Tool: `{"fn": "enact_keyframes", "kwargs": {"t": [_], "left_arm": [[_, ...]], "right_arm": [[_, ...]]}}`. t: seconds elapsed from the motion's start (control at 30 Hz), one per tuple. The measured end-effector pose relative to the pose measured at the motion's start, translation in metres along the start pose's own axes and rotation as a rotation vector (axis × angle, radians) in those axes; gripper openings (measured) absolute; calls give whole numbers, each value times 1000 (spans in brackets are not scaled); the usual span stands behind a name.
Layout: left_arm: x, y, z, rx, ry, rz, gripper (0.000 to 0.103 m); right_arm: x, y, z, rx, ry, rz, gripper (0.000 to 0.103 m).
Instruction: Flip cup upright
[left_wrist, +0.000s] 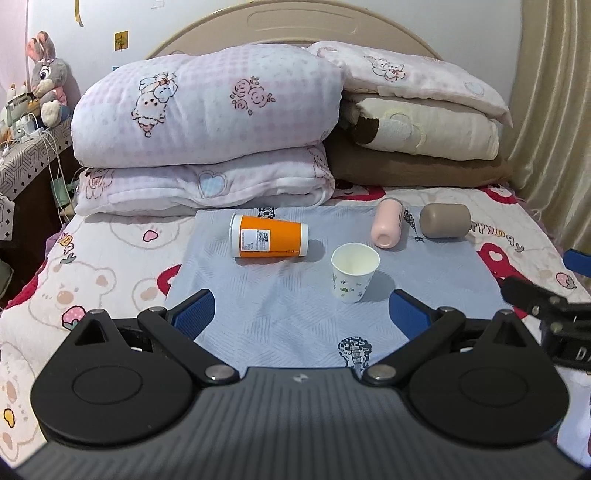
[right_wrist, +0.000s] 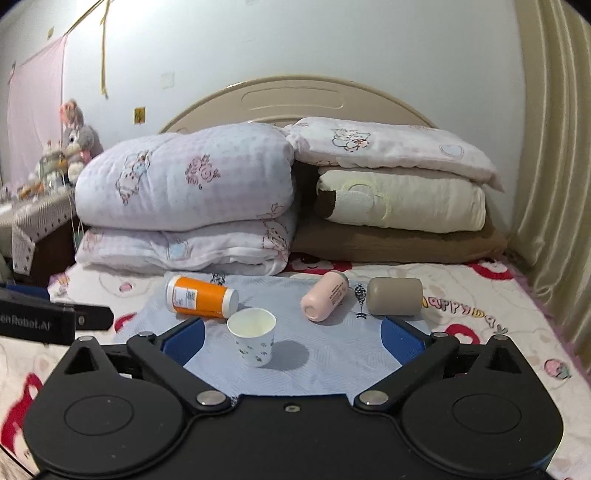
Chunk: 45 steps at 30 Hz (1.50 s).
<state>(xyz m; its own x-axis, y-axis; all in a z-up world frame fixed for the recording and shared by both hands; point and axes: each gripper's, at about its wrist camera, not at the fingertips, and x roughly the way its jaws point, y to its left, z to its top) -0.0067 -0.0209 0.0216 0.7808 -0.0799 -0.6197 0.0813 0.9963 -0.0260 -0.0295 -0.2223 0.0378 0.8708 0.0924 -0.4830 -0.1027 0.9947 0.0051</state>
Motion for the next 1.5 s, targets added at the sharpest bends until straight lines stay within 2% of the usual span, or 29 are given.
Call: {"fn": "enact_keyframes", "kwargs": {"t": [0.33, 0.93, 1.5], "left_arm": [[8, -2, -6, 22, 16, 29, 102], [22, -1, -10, 30, 61, 36, 102], [22, -1, -10, 46, 73, 41, 102]], "right_arm": [[0, 0, -3, 10, 23, 0, 103], [10, -3, -6, 16, 69, -17, 103], [9, -2, -7, 13, 61, -29, 103]]}}
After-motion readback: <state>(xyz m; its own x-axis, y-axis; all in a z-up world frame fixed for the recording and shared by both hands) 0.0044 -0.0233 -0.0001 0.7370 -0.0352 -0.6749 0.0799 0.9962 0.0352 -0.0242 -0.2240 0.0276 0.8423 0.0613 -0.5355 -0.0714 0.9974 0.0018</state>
